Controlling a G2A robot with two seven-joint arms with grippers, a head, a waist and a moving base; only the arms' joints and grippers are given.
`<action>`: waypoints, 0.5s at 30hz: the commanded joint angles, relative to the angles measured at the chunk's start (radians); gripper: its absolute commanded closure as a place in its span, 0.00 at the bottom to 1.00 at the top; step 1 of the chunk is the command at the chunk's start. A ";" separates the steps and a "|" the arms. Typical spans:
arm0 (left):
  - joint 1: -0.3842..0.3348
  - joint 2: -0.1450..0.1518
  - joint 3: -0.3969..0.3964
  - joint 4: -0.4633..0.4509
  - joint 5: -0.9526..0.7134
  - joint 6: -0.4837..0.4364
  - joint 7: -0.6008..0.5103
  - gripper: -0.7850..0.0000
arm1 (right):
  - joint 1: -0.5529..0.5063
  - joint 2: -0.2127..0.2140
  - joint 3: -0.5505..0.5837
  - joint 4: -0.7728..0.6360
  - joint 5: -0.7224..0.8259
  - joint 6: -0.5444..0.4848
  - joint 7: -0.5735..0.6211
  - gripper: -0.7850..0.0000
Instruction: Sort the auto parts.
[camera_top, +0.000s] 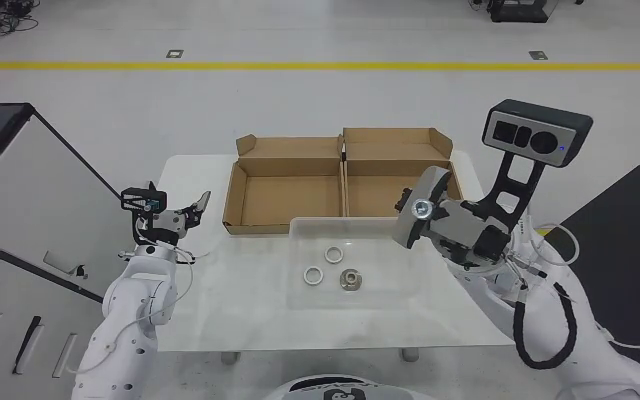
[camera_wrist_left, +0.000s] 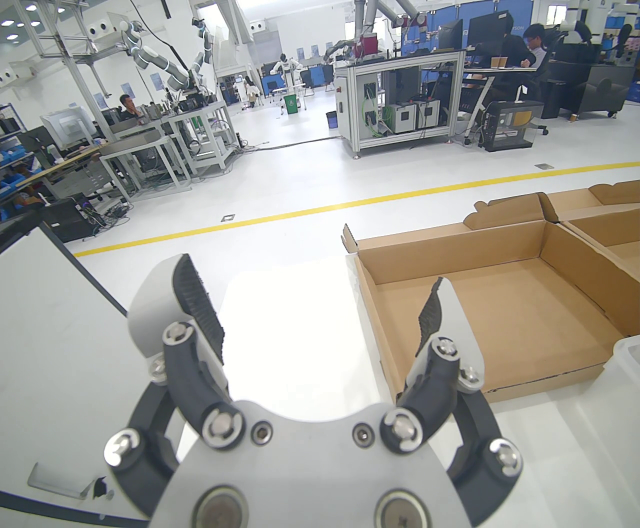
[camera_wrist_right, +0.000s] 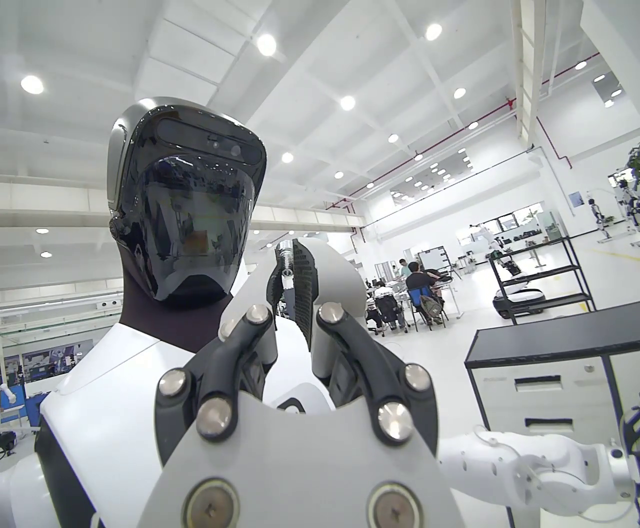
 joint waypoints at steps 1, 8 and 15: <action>0.000 0.000 0.000 0.000 0.000 0.000 0.000 0.00 | 0.000 0.000 0.000 0.000 0.000 0.000 0.000 1.00; 0.000 0.000 0.000 0.000 0.000 0.000 0.000 0.00 | 0.000 0.000 0.000 0.000 0.000 0.000 0.000 1.00; 0.000 0.000 0.000 0.000 0.000 0.000 0.000 0.00 | -0.053 0.013 0.094 0.025 -0.126 0.095 0.057 1.00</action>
